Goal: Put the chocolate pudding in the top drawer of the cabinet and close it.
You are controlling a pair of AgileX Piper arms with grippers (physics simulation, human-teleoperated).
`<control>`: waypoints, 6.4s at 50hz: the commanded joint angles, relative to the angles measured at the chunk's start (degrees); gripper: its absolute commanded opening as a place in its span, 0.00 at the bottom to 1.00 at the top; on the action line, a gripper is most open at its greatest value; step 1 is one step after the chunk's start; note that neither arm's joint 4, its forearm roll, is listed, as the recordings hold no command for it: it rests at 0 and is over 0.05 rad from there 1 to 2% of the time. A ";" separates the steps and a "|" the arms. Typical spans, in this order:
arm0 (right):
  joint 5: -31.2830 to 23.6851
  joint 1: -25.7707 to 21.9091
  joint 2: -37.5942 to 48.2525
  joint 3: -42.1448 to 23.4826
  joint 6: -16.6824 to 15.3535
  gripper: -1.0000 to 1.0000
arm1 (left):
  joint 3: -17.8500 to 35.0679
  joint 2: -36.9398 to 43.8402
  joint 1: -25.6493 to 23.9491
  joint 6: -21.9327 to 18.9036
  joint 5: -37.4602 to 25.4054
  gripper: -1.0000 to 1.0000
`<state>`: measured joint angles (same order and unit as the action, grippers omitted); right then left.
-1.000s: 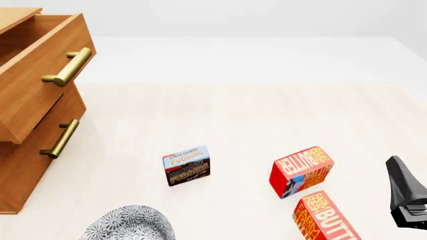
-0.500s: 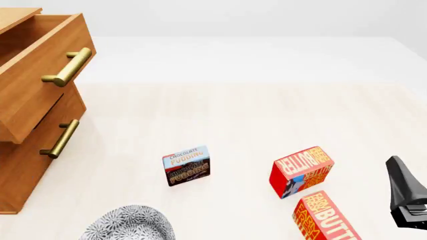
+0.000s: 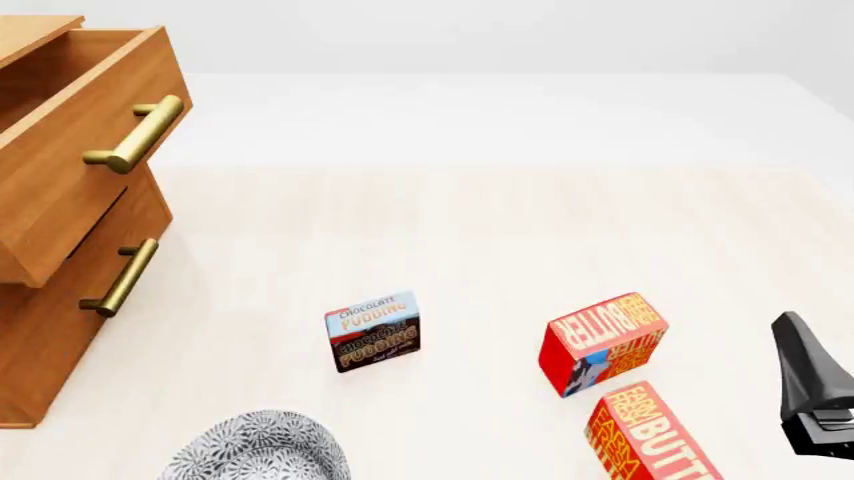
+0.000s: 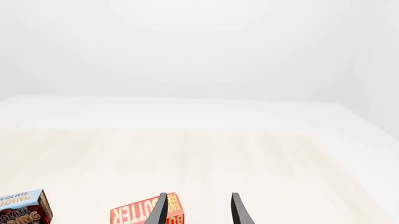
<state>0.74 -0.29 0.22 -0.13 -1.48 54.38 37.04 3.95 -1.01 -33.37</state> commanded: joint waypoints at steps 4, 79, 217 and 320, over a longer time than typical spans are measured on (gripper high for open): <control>-0.13 0.03 -0.04 -0.01 0.20 1.00 | 1.57 7.91 0.61 -0.65 -1.26 1.00; -0.13 0.04 -0.03 -0.01 0.24 1.00 | -4.26 19.17 -1.56 -1.48 0.02 1.00; -0.13 0.05 -0.04 -0.01 0.23 1.00 | -1.16 25.68 -26.17 8.05 -0.90 1.00; -0.13 0.05 -0.04 -0.01 0.24 1.00 | 15.23 22.16 -32.18 -15.94 -6.02 1.00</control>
<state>0.74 -0.28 0.22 -0.13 -1.47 69.43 58.34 -27.22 -13.59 -41.45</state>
